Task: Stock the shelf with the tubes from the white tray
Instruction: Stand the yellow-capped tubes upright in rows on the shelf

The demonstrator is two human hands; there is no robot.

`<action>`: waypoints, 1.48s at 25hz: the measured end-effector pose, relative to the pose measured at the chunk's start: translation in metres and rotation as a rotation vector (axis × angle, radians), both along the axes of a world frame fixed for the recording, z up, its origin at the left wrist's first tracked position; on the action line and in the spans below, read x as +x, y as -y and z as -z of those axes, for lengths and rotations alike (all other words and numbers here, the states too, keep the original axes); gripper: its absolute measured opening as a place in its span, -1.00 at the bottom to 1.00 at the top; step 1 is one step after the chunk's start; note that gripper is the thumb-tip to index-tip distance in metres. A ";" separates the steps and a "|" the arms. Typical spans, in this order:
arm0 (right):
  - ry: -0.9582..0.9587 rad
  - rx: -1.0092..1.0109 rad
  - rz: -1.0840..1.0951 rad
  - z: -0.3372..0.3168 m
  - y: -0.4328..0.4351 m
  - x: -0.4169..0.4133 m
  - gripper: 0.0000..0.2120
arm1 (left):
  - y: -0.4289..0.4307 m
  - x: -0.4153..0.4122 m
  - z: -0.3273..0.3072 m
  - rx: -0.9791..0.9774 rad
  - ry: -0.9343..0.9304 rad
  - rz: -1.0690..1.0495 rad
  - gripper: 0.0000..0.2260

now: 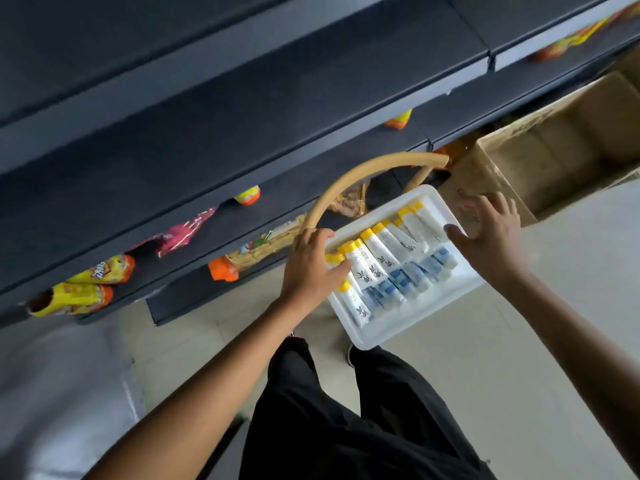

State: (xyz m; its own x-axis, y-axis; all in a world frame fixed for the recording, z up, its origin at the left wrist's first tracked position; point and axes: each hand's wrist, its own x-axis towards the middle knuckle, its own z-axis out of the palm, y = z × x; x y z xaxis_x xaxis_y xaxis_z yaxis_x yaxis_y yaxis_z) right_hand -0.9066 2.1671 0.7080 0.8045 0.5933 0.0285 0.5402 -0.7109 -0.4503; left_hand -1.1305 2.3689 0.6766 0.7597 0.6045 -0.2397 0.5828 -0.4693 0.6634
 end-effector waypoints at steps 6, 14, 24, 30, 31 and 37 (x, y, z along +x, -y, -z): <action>-0.138 -0.130 0.062 0.092 0.069 0.021 -0.65 | 0.049 0.084 0.114 0.144 -0.279 0.328 -0.53; -0.247 -0.172 0.088 0.166 0.113 0.023 -0.62 | 0.039 0.179 0.220 0.259 -0.633 0.719 -0.52; -0.328 -0.148 0.161 0.217 0.126 0.014 -0.66 | 0.043 0.181 0.254 0.539 -0.641 0.859 -0.51; -0.337 -0.145 0.154 0.220 0.103 0.030 -0.71 | 0.033 0.175 0.252 0.660 -0.616 0.916 -0.69; -0.347 -0.142 0.146 0.222 0.096 0.035 -0.72 | 0.032 0.172 0.249 0.644 -0.623 0.906 -0.73; -0.412 -0.233 0.005 0.250 0.026 0.067 -0.61 | 0.016 0.129 0.207 0.342 -0.503 0.563 -0.66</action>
